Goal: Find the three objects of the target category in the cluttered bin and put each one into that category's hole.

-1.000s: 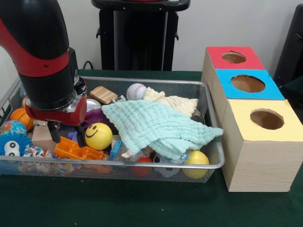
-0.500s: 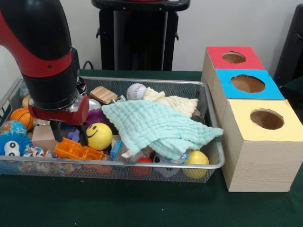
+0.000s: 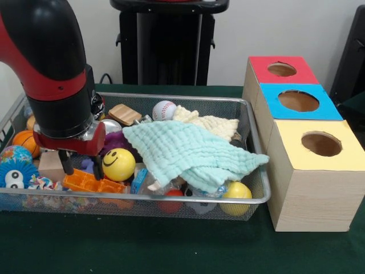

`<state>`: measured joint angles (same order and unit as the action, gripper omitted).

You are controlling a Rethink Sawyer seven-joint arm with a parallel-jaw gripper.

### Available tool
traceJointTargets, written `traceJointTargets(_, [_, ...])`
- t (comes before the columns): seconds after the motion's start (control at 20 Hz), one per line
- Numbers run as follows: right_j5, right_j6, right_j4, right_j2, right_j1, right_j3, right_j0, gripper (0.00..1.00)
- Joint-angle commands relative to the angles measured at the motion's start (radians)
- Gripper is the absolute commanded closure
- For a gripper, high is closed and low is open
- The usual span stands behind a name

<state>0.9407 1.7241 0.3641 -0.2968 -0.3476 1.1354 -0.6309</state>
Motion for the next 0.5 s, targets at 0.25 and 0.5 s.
traceJointTargets(0.25, [0.071,-0.271,0.082,-0.058,0.049,-0.052,-0.006,0.00])
traceJointTargets(0.5, [0.066,-0.265,0.089,-0.052,0.056,-0.063,-0.003,0.00])
